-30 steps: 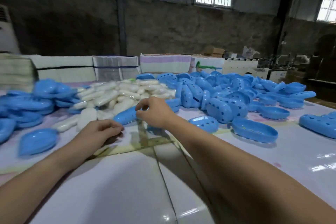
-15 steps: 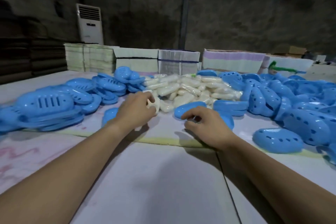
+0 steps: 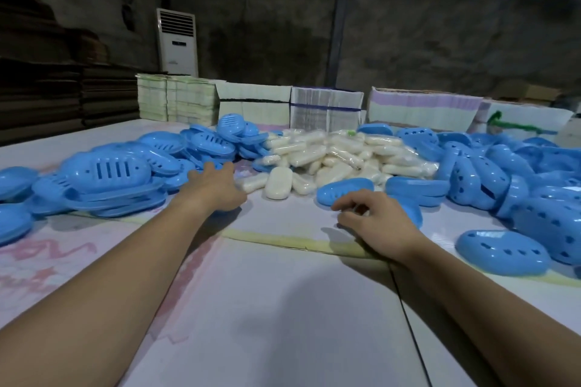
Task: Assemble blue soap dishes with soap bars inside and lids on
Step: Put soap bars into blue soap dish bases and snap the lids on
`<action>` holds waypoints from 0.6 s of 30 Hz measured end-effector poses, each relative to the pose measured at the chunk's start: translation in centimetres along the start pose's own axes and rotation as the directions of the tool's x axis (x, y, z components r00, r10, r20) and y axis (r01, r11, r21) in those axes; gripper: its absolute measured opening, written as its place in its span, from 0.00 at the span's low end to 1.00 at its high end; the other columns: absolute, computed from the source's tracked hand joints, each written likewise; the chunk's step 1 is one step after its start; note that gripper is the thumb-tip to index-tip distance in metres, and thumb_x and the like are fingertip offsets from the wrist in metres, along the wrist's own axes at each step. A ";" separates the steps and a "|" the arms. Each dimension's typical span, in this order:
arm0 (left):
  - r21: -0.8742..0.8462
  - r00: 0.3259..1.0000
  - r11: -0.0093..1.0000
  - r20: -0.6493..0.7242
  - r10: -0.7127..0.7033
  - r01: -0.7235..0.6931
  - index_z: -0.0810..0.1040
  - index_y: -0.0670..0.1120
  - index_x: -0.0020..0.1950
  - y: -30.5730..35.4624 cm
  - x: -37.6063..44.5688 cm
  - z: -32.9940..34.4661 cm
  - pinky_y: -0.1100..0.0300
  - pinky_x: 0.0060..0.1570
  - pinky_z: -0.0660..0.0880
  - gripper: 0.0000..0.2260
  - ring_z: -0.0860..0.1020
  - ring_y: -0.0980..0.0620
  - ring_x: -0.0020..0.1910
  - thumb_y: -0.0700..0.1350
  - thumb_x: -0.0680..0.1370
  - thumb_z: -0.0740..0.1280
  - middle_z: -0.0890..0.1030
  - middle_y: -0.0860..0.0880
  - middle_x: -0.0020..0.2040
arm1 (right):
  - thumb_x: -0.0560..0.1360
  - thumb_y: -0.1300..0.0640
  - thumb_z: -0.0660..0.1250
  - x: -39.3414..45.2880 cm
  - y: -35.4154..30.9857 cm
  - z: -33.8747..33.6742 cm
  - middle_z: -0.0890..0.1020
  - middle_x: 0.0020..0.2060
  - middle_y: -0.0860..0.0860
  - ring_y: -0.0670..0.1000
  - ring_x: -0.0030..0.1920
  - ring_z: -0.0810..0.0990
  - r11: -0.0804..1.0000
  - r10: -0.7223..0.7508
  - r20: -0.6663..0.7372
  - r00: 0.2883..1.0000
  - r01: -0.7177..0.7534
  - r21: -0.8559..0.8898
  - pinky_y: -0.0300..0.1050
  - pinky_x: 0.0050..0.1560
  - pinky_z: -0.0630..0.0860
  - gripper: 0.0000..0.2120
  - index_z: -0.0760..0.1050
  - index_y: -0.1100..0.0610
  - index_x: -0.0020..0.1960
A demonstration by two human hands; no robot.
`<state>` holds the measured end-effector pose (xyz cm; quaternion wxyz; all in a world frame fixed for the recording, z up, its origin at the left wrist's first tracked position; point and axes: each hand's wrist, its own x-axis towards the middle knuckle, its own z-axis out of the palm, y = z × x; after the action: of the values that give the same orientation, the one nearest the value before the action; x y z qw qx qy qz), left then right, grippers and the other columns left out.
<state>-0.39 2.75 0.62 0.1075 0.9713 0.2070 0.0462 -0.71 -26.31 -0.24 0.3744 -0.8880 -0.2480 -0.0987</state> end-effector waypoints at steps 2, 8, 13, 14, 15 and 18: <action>-0.077 0.999 0.996 0.027 0.047 -0.044 0.62 0.53 0.76 0.3 -0.3 -0.9 0.45 0.64 0.71 0.30 0.69 0.37 0.68 0.51 0.76 0.68 0.62 0.42 0.74 | 0.74 0.58 0.69 0.0 0.1 -0.1 0.81 0.36 0.39 0.39 0.42 0.79 1.000 -0.001 -0.022 1.000 0.002 0.016 0.29 0.40 0.70 0.09 0.82 0.44 0.47; -0.491 0.880 0.738 -0.152 0.450 -0.462 0.71 0.63 0.60 3.6 -3.5 -1.6 0.59 0.52 0.73 0.24 0.75 0.55 0.59 0.47 0.69 0.76 0.71 0.56 0.63 | 0.74 0.58 0.68 0.2 0.5 -0.7 0.80 0.33 0.35 0.36 0.37 0.77 0.997 0.021 -0.129 0.991 -0.012 0.072 0.29 0.36 0.68 0.11 0.80 0.41 0.42; -0.555 0.640 0.528 -0.011 0.768 -0.643 0.70 0.68 0.60 6.3 -6.2 1.5 0.69 0.58 0.73 0.29 0.75 0.63 0.62 0.46 0.68 0.78 0.71 0.61 0.64 | 0.74 0.58 0.67 0.4 0.9 -1.3 0.80 0.35 0.42 0.43 0.33 0.78 0.993 0.079 -0.240 0.968 -0.055 0.105 0.43 0.37 0.76 0.09 0.82 0.45 0.44; -0.583 0.614 0.493 -0.014 0.789 -0.646 0.70 0.68 0.60 6.5 -6.3 1.9 0.70 0.58 0.73 0.29 0.75 0.63 0.62 0.45 0.68 0.79 0.72 0.61 0.64 | 0.74 0.58 0.67 0.4 1.0 -1.3 0.80 0.36 0.43 0.44 0.33 0.78 0.993 0.084 -0.245 0.966 -0.061 0.099 0.44 0.38 0.77 0.09 0.82 0.44 0.45; -0.612 0.597 0.461 -0.022 0.802 -0.643 0.71 0.67 0.60 6.6 -6.3 2.1 0.70 0.59 0.72 0.29 0.75 0.64 0.62 0.45 0.68 0.79 0.73 0.63 0.64 | 0.74 0.58 0.67 0.4 1.1 -1.4 0.80 0.36 0.43 0.45 0.33 0.78 0.994 0.085 -0.248 0.965 -0.064 0.094 0.44 0.39 0.76 0.09 0.81 0.44 0.44; -0.668 0.646 0.422 -0.117 0.755 -0.614 0.75 0.63 0.61 6.6 -5.5 2.6 0.61 0.65 0.72 0.23 0.75 0.64 0.63 0.55 0.68 0.78 0.77 0.64 0.61 | 0.73 0.58 0.67 0.5 1.2 -1.3 0.80 0.35 0.42 0.45 0.35 0.78 0.993 0.081 -0.236 0.969 -0.058 0.099 0.45 0.41 0.77 0.10 0.81 0.43 0.42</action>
<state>-2.49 -5.88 -0.61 0.4315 0.8647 -0.2507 0.0569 0.35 -27.73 0.08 0.4451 -0.8597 -0.1741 -0.1803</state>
